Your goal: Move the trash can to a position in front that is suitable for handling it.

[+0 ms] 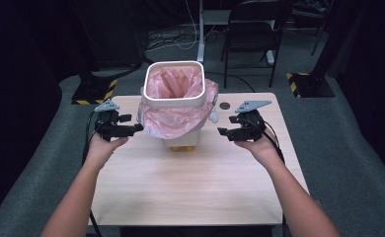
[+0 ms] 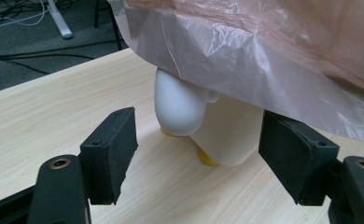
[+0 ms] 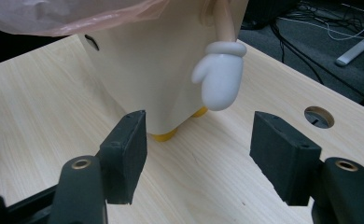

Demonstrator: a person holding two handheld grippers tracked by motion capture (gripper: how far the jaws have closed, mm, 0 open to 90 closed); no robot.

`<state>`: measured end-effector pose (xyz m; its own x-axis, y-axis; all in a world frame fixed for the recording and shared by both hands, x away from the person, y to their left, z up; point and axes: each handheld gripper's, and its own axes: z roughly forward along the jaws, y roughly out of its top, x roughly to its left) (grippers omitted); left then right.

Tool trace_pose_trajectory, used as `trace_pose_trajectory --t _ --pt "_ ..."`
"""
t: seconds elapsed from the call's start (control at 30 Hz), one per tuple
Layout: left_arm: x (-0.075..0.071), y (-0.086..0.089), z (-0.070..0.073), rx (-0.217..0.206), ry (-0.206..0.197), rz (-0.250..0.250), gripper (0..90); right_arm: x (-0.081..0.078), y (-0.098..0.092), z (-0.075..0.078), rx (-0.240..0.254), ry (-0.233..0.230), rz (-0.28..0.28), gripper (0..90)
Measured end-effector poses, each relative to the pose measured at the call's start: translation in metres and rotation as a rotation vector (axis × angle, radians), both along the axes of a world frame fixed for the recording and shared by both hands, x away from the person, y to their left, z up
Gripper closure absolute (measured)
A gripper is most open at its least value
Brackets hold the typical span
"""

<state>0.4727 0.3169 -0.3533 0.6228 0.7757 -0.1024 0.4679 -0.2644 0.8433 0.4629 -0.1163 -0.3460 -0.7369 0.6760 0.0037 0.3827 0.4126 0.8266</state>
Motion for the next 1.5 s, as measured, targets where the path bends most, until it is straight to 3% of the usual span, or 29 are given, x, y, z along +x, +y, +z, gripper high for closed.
trace_pose_trajectory --t 0.3,0.5,0.63,1.0,1.5 --pt "0.007 -0.002 -0.002 -0.012 -0.002 0.005 28.7 0.01 0.006 -0.005 0.016 -0.017 -0.003 36.0" --pt "0.011 -0.002 -0.003 -0.015 -0.008 0.005 32.2 0.02 0.01 -0.012 0.016 0.003 -0.007 35.8" --pt "0.015 -0.003 -0.007 -0.023 0.027 -0.004 34.9 0.026 0.013 -0.016 0.018 0.007 -0.012 35.8" --pt "0.02 -0.003 -0.009 -0.038 0.004 -0.003 34.9 0.034 0.02 -0.02 0.03 -0.001 -0.01 36.0" --pt "0.027 -0.004 -0.013 -0.05 0.005 -0.007 36.2 0.047 0.037 -0.026 0.031 -0.008 -0.003 36.1"
